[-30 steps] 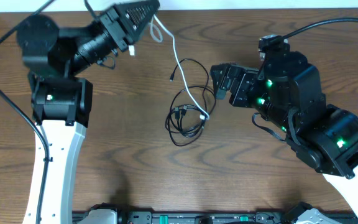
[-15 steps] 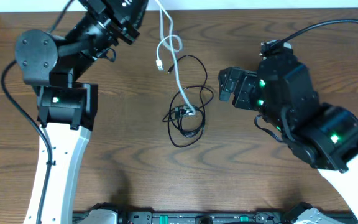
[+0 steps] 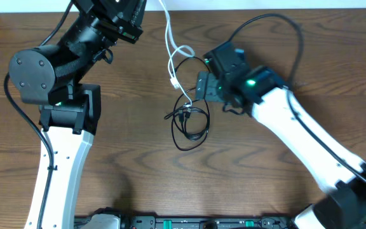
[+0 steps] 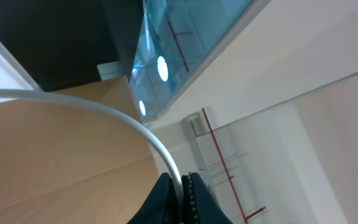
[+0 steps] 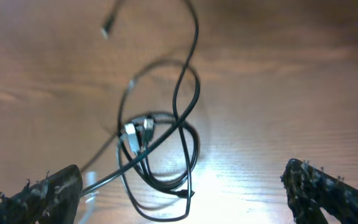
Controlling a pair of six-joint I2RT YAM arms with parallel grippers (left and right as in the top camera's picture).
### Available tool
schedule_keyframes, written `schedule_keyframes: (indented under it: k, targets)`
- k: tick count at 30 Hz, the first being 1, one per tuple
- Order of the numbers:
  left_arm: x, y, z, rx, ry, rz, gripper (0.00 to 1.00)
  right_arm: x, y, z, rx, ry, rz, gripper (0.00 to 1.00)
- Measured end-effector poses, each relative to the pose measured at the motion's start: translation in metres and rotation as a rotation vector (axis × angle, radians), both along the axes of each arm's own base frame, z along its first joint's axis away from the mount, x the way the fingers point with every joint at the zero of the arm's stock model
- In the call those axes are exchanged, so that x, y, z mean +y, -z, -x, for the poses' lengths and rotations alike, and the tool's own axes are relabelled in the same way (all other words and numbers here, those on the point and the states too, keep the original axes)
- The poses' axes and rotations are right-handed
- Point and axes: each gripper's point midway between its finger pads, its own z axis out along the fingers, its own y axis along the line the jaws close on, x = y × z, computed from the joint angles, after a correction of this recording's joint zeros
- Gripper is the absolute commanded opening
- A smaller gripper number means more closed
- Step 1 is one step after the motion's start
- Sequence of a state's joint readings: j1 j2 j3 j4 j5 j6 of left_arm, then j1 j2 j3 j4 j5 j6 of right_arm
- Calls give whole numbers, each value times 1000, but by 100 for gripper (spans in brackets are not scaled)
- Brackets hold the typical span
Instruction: Untangle cables
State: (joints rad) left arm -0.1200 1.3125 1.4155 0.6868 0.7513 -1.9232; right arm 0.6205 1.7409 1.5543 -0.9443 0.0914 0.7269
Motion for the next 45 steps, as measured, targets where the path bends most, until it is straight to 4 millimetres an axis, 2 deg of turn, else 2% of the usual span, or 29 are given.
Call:
schedule_keyframes:
  k: [2,4,5,7,10,11,14,18,19,20,23,28,30,31,32,33,35,37,41,43,45]
  targets:
    - [2,-1,-2,8,-10,15,7,9,24,2,71,-23,-2,94]
    - [4,-2,-3,14,-18,28,7,18,47,3,131,-40,-11,86]
    - [6,-3,-4,13,-27,35,7,21,54,3,150,-48,-17,80]
    - [11,-4,-7,15,-47,45,8,27,69,5,187,-65,-23,79]
    - [26,-5,-14,16,-101,59,7,26,76,11,224,-70,-13,59]
    - [39,-5,-19,16,-139,63,8,24,77,13,234,-73,-4,49]
    - [65,-6,-26,14,-217,71,7,19,78,18,254,-73,15,31]
    - [112,-6,-35,17,-346,76,7,3,81,18,270,-47,61,32]
    - [126,-4,-38,23,-383,76,7,0,81,16,268,-40,65,29]
    - [137,-2,-40,34,-411,74,7,-3,81,14,263,-31,68,20]
    - [146,2,-40,47,-424,57,7,-7,80,7,244,-15,69,2]
    - [140,6,-40,61,-393,36,7,-9,78,-3,201,17,78,2]
    - [140,10,-42,85,-384,34,7,-11,78,-7,184,37,85,14]
    - [139,13,-44,102,-381,32,8,-10,77,-9,176,39,81,11]
    - [138,20,-47,138,-367,28,7,-7,76,-12,165,30,67,4]
    - [138,25,-49,162,-363,22,7,1,75,-13,160,-4,37,1]
    - [138,37,-55,221,-363,10,7,17,71,-14,155,-81,-24,1]
    - [141,60,-64,333,-368,1,7,28,69,-10,162,-144,-71,1]
    - [159,122,-78,638,-411,24,7,43,68,2,178,-261,-99,2]
    - [167,150,-77,774,-425,41,7,48,68,6,177,-293,-97,2]
    - [171,170,-75,867,-428,53,7,54,67,9,171,-318,-101,1]
